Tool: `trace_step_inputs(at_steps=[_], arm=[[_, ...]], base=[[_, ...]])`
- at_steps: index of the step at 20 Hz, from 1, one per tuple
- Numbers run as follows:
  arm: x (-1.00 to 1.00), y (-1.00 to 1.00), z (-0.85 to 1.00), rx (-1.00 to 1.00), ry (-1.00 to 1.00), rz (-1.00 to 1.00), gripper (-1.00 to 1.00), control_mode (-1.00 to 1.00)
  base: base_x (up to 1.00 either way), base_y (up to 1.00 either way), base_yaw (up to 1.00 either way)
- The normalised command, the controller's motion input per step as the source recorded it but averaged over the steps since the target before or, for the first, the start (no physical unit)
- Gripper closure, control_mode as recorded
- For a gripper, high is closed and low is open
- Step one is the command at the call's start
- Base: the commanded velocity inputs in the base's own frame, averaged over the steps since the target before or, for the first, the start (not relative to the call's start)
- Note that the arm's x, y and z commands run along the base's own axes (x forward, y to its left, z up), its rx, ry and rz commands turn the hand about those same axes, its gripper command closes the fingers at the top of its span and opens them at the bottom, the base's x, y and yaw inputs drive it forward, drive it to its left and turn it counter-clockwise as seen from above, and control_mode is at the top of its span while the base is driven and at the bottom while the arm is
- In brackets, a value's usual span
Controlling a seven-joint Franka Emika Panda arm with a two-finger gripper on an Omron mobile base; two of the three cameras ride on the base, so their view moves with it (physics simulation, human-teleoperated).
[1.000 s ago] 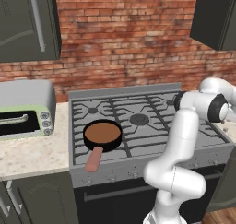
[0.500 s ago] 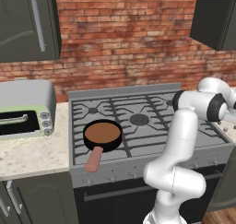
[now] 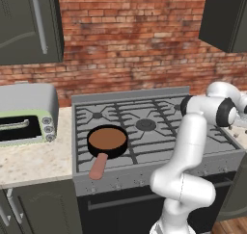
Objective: Pick up the sugar cube(s) and place them in the saucepan with hot chocolate.
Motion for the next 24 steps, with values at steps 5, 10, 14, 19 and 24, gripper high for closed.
trace_step_inputs(at_steps=[5, 10, 14, 19, 24], arm=[[0.04, -0.02, -0.03, 0.00, 0.00, 0.01, -1.00, -1.00], [0.00, 0.00, -0.24, 0.00, 0.00, 0.00, -1.00, -1.00], [0.00, 0.00, -0.29, 0.00, 0.00, 0.00, -1.00, -1.00], [0.00, 0.00, -0.18, 0.00, 0.00, 0.00, -1.00, -1.00], [0.00, 0.00, -0.07, 0.00, 0.00, 0.00, -1.00, -1.00]], base=[[0.00, 0.00, 0.00], [0.00, 0.00, 0.00], [0.00, 0.00, 0.00], [0.00, 0.00, 0.00], [0.00, 0.00, 0.00]])
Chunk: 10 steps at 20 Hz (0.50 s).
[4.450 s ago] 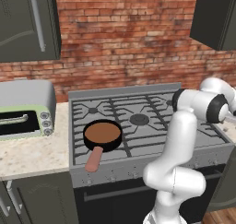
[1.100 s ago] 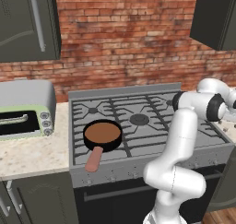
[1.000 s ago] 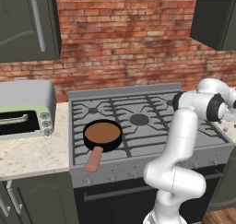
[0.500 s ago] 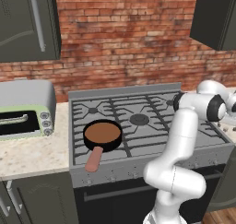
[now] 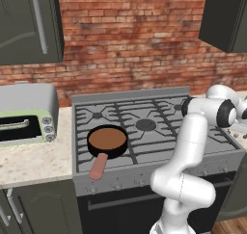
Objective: Pick up the sugar cube(s) and place them in the saucepan with hot chocolate.
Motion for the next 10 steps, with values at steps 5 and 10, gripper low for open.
trace_step_inputs(at_steps=[5, 10], arm=[[0.00, 0.00, -0.09, 0.00, 0.05, 0.00, -1.00, -1.00], [0.00, 0.00, -0.06, 0.00, 0.07, 0.00, -1.00, -1.00]], base=[[0.00, 0.00, 0.00], [0.00, 0.00, 0.00]])
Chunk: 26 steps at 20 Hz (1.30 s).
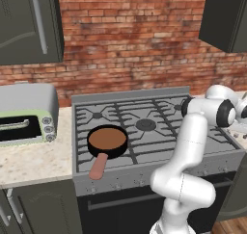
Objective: Pick up the sugar cube(s) and place them in the saucepan with hot chocolate.
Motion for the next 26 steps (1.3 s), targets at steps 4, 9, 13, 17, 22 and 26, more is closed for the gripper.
trace_step_inputs(at_steps=[4, 9, 13, 17, 22, 26], arm=[[0.00, 0.00, -0.03, 0.00, 0.08, 0.00, -1.00, -1.00], [0.00, 0.00, -0.08, 0.00, 0.07, 0.00, 1.00, -1.00], [0.00, 0.00, -0.02, 0.00, 0.02, 0.00, 1.00, -1.00], [0.00, 0.00, -0.01, 0.00, 0.01, 0.00, 1.00, -1.00], [0.00, 0.00, -0.08, 0.00, 0.06, 0.00, 1.00, -1.00], [0.00, 0.00, -0.14, 0.00, 0.11, 0.00, 1.00, -1.00]], base=[[0.00, 0.00, 0.00], [0.00, 0.00, 0.00], [0.00, 0.00, 0.00], [0.00, 0.00, 0.00], [0.00, 0.00, 0.00], [0.00, 0.00, 0.00]])
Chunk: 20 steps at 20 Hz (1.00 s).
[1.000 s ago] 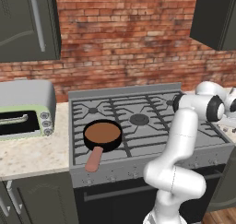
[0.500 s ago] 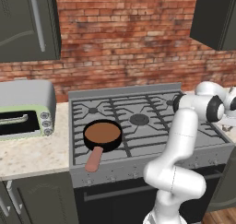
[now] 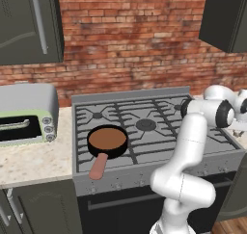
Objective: Pick up the sugar cube(s) and place them in the saucepan with hot chocolate.
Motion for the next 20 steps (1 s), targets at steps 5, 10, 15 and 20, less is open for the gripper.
trace_step_inputs(at_steps=[5, 10, 15, 20], arm=[[-0.06, 0.00, 0.03, 0.00, -0.02, -0.01, 1.00, -1.00], [-0.34, 0.00, 0.55, 0.03, -0.22, -0.02, 1.00, -1.00], [-0.34, 0.14, 0.56, 0.04, -0.16, -0.04, 1.00, -1.00], [-0.46, 0.49, 0.60, 0.00, -0.15, -0.01, 1.00, -1.00]], base=[[0.00, 0.00, 0.00], [0.00, 0.00, 0.00], [0.00, 0.00, 0.00], [0.00, 0.00, 0.00]])
